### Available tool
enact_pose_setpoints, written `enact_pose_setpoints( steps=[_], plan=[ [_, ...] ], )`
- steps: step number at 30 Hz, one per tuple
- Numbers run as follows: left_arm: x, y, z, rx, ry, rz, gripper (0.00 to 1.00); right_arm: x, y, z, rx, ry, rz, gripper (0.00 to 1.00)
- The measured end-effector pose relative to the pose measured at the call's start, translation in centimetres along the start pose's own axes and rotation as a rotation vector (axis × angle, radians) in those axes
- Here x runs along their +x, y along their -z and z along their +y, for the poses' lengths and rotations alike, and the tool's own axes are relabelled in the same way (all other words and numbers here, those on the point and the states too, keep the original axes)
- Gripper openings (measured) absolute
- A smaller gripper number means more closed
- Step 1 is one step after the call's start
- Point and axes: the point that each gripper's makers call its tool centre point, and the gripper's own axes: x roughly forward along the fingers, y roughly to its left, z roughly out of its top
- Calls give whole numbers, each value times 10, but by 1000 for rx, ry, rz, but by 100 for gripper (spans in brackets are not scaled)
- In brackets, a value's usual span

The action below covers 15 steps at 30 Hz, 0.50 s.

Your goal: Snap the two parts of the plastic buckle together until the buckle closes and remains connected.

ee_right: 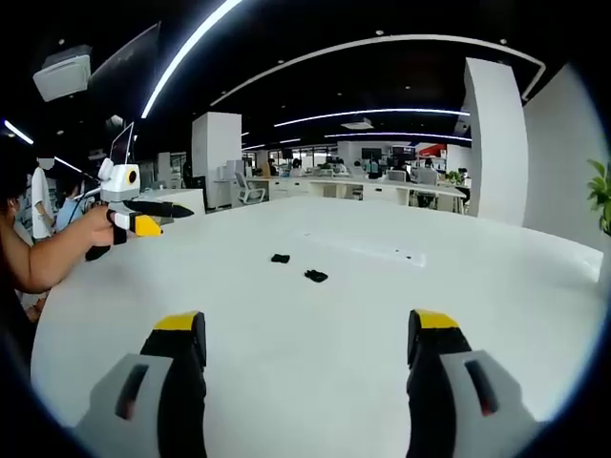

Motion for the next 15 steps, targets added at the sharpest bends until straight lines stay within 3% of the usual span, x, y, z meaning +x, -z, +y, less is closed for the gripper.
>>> enact_pose_setpoints(
  steps=[15],
  plan=[
    [7, -1, -1, 3, 11, -2, 80, 5, 1, -3, -2, -5, 8, 87]
  ],
)
